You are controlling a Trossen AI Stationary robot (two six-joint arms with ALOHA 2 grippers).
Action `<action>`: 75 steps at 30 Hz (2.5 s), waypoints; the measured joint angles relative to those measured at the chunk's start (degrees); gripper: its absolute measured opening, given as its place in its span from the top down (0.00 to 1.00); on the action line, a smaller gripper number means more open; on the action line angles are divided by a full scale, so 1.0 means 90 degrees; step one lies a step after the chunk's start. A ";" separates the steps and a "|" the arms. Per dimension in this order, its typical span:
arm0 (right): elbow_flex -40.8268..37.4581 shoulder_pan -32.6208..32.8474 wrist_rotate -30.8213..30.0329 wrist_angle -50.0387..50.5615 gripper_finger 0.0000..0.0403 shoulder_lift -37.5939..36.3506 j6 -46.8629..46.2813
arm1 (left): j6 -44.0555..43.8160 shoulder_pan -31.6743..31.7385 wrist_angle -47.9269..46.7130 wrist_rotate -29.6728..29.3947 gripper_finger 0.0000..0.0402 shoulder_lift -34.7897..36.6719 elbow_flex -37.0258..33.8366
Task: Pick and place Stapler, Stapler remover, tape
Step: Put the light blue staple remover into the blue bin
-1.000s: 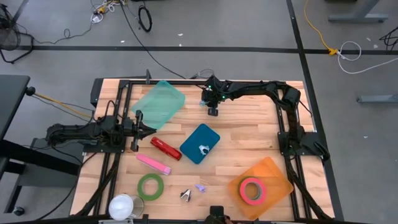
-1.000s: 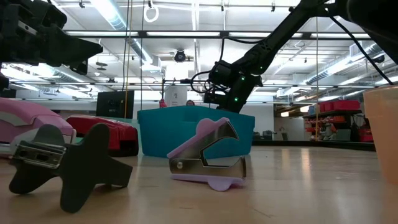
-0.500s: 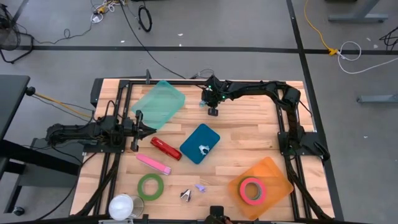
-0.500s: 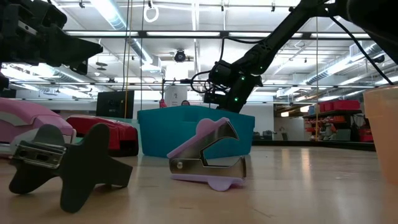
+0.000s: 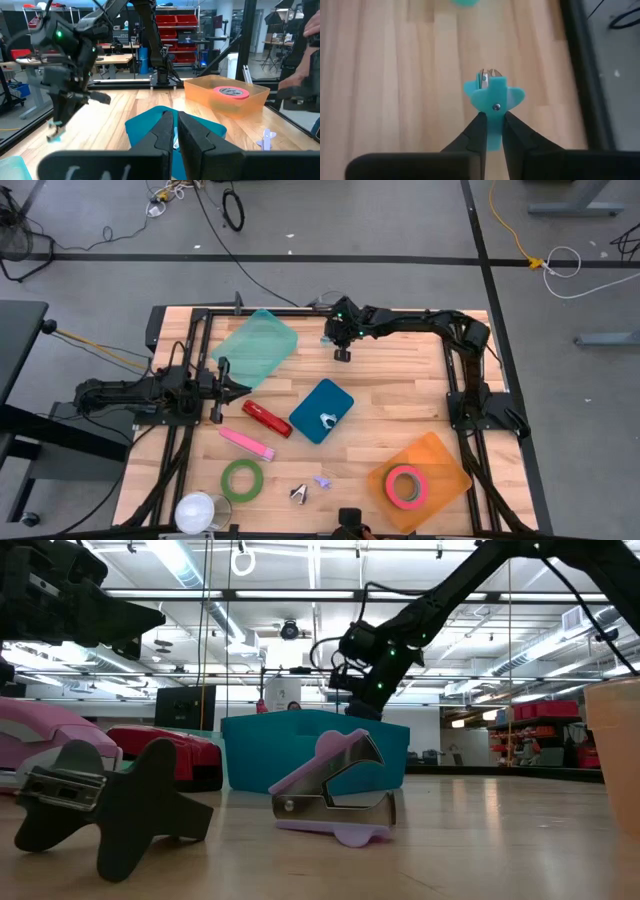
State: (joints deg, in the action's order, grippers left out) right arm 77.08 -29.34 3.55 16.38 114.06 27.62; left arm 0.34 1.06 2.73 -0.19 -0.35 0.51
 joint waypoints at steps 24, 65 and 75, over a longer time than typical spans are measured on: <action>0.0000 0.0270 0.0401 -0.0102 0.89 -0.0888 -0.0370 | 0.0000 0.0000 0.0001 0.0002 0.93 0.0002 -0.0001; 0.0000 0.2126 0.3173 0.1100 0.89 -0.0875 -0.0023 | 0.0000 -0.0002 0.0001 0.0002 0.93 -0.0001 0.0001; 0.0000 0.2389 0.1886 0.1103 0.89 -0.0874 -0.0010 | 0.0000 0.0000 -0.0001 0.0002 0.93 0.0000 -0.0002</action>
State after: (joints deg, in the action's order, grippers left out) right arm 77.08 -7.84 20.52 26.30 106.19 27.52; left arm 0.34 1.06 2.73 -0.17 -0.35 0.49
